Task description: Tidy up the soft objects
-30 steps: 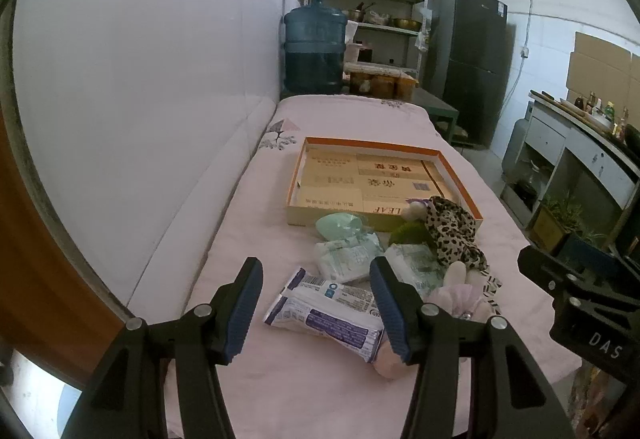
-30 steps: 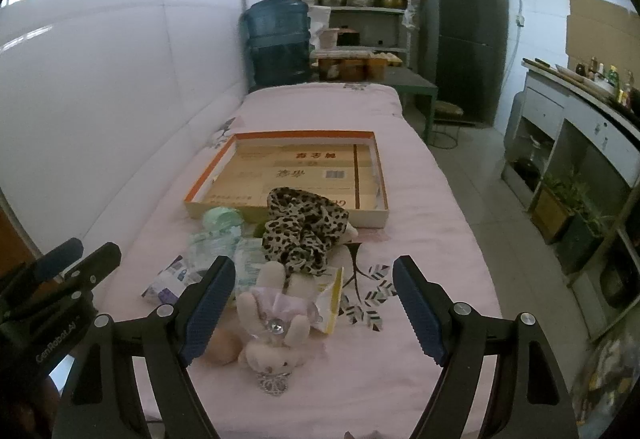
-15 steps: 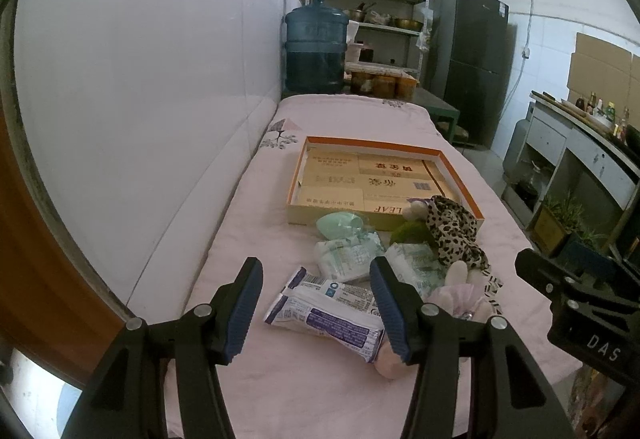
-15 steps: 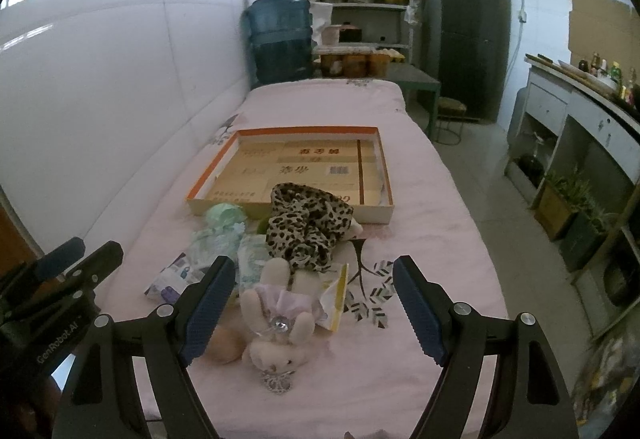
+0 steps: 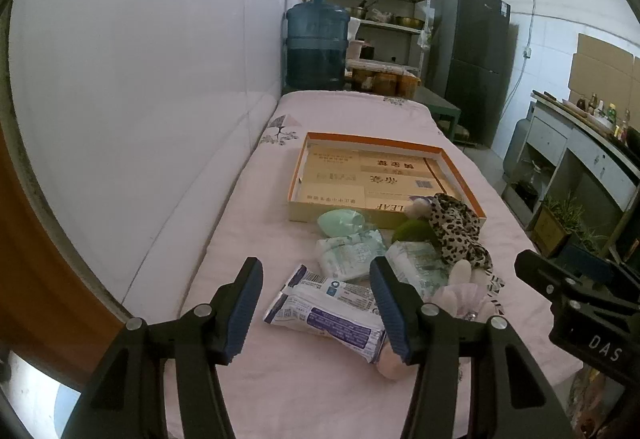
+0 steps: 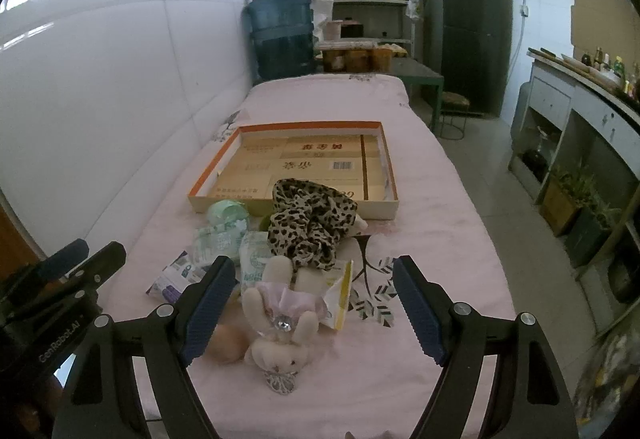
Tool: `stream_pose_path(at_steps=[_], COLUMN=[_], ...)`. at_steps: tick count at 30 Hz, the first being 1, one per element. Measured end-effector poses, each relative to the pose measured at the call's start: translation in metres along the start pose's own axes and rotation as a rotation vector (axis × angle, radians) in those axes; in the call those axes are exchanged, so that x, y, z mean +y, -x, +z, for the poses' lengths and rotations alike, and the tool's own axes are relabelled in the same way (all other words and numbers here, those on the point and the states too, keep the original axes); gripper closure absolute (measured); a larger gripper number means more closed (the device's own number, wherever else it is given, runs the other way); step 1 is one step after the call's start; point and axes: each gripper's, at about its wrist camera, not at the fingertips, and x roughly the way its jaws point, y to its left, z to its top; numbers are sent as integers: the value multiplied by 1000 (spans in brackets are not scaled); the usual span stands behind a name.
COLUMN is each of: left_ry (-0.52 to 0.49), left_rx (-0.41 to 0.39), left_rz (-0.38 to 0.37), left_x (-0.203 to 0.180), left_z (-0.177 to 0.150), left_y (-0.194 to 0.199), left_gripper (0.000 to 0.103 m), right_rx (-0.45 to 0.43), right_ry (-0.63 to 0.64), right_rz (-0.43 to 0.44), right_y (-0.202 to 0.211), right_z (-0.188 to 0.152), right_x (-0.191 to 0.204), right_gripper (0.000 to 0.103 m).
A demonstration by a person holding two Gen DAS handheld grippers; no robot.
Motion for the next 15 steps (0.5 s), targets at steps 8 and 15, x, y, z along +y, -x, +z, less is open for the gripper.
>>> stream_pose_path(at_steps=[8, 15], left_ry=[2, 4], left_rx=[7, 6], left_rz=[1, 0], left_x=[-1, 0], left_z=[-1, -2], left_y=[-3, -3], left_gripper=[47, 47], right_rx=[11, 10], right_ry=[-4, -3], right_rz=[9, 8], right_y=[-4, -3], right_z=[-1, 0], right_x=[1, 1], right_gripper=[21, 21])
